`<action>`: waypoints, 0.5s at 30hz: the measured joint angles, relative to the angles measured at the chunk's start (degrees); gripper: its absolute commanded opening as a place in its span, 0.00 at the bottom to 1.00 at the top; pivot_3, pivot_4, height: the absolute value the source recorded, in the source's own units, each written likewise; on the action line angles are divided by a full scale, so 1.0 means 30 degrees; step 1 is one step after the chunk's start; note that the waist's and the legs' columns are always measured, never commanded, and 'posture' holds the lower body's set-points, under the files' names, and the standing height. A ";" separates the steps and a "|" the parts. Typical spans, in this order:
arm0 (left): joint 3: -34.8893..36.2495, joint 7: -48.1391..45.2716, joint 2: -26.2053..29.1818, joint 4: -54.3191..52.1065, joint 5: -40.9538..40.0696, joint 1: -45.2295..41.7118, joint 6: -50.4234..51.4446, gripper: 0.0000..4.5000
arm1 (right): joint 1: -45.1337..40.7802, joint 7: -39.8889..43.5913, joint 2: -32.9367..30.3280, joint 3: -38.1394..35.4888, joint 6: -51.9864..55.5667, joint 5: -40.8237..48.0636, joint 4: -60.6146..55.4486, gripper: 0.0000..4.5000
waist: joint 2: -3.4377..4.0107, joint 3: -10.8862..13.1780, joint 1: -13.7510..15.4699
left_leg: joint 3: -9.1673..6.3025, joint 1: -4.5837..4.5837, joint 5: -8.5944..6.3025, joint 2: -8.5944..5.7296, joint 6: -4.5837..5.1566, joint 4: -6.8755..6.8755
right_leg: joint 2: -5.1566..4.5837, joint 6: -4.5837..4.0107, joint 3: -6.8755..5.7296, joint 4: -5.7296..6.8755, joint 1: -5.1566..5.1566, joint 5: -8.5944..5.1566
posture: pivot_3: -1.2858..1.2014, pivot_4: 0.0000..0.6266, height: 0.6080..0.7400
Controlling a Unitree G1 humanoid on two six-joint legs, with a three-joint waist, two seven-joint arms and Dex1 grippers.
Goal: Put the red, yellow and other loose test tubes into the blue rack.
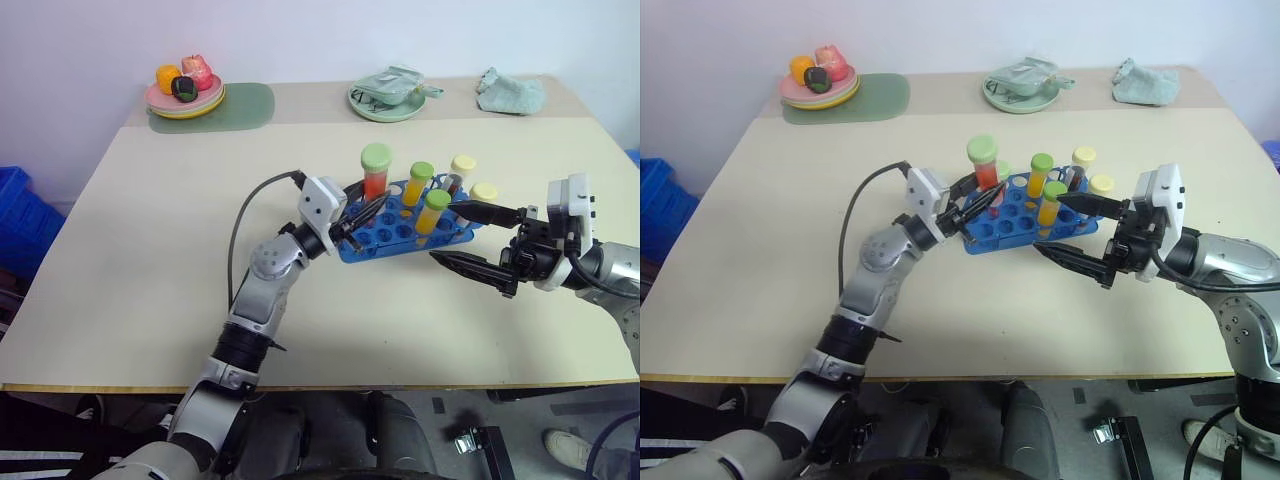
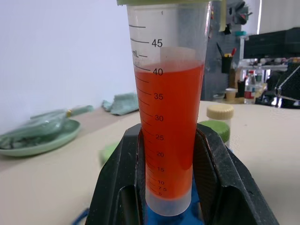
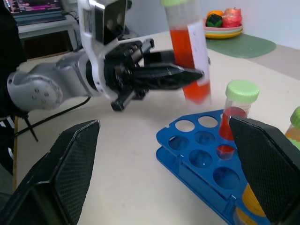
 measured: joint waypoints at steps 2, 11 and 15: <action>-0.0368 -0.0210 0.0030 0.0410 0.0415 0.0041 -0.0634 0.20 | 0.0117 -0.0146 0.0001 -0.0037 0.0045 0.0005 -0.0027 1.00 | 0.0000 0.0000 0.0012 | 0.0008 0.0000 0.0000 -0.0001 0.0001 0.0001 | -0.0002 0.0000 0.0004 -0.0002 0.0001 0.0000 | 0.52 0.24 1.00; -0.1014 0.0274 -0.0170 0.2887 0.2188 -0.0123 -0.2680 0.20 | 0.0669 -0.0663 0.0010 -0.0364 0.0190 0.0078 -0.0713 1.00 | -0.0001 0.0000 0.0024 | 0.0016 0.0009 -0.0002 -0.0001 0.0005 0.0000 | 0.0001 0.0002 0.0009 -0.0005 0.0004 0.0001 | 0.52 0.24 1.00; -0.1026 0.0772 -0.0303 0.4162 0.2978 -0.0649 -0.3429 0.20 | 0.0885 -0.0794 0.0007 -0.0710 0.0338 0.0119 -0.0723 1.00 | -0.0001 0.0000 0.0037 | 0.0022 0.0007 -0.0004 -0.0001 0.0010 0.0000 | 0.0000 0.0004 0.0012 -0.0005 0.0005 0.0002 | 0.52 0.24 1.00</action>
